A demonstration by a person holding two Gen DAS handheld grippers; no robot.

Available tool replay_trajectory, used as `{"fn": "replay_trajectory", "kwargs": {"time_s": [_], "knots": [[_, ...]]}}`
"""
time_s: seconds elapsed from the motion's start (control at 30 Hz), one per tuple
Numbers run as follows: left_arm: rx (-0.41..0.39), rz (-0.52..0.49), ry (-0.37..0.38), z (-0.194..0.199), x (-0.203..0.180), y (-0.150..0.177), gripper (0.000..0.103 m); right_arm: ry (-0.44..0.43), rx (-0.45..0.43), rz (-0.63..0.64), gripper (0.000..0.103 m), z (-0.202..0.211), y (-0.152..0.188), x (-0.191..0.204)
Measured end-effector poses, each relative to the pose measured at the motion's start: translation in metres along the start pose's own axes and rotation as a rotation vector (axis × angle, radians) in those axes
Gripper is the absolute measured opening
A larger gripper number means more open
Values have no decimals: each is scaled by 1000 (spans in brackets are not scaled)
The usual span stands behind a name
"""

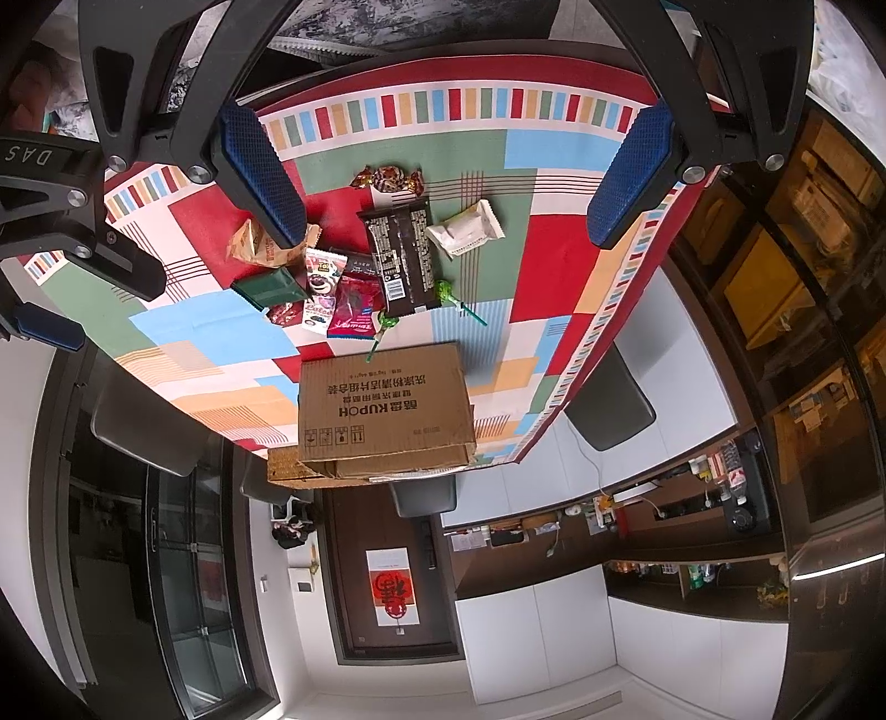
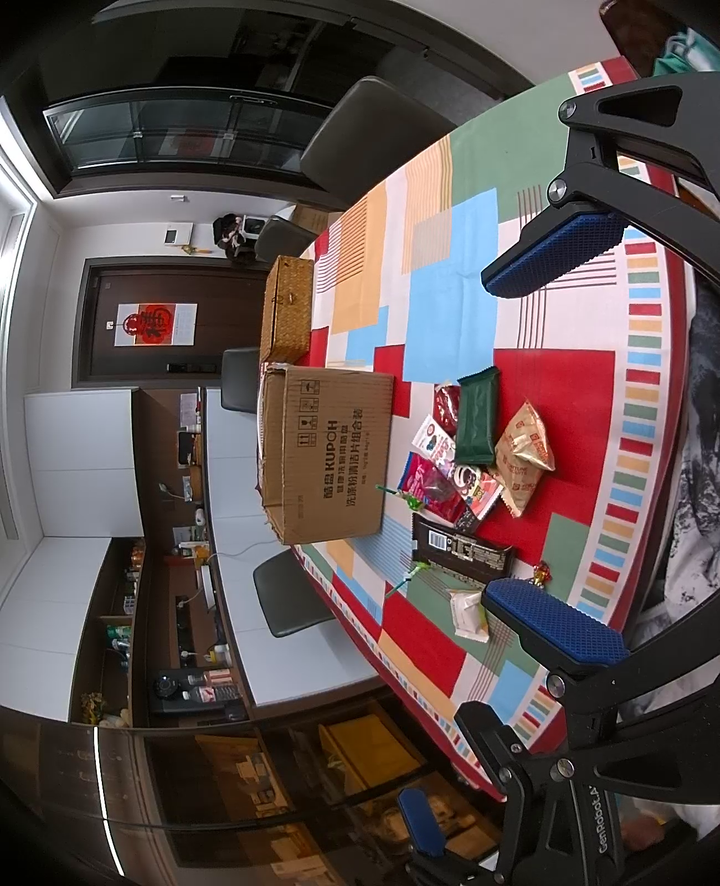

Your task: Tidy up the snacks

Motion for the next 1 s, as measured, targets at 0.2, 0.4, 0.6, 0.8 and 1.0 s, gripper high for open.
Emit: {"fn": "replay_trajectory", "kwargs": {"time_s": [0.2, 0.4, 0.6, 0.8, 1.0], "knots": [[0, -1, -2, 0, 0, 0, 103, 2, -4, 3, 103, 1, -1, -1], [-5, -1, -2, 1, 1, -1, 103, 3, -8, 3, 103, 0, -1, 2], [-5, -1, -1, 1, 1, -1, 103, 3, -11, 4, 103, 1, -2, 2], [-5, 0, -2, 1, 1, -1, 103, 4, -12, 4, 103, 1, -2, 3], [-5, 0, -2, 1, 1, 0, 103, 4, -12, 5, 103, 0, -4, 3]]}}
Point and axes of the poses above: each gripper's, at about its wrist camera, not at the fingertips, and z roughly against the way its jaws point, x to its left, y to its underside, the point moved 7 cm from there along -z, roughly the way its jaws point, and after that the axes turned 3 degrees about -x, right-handed, at the moved point
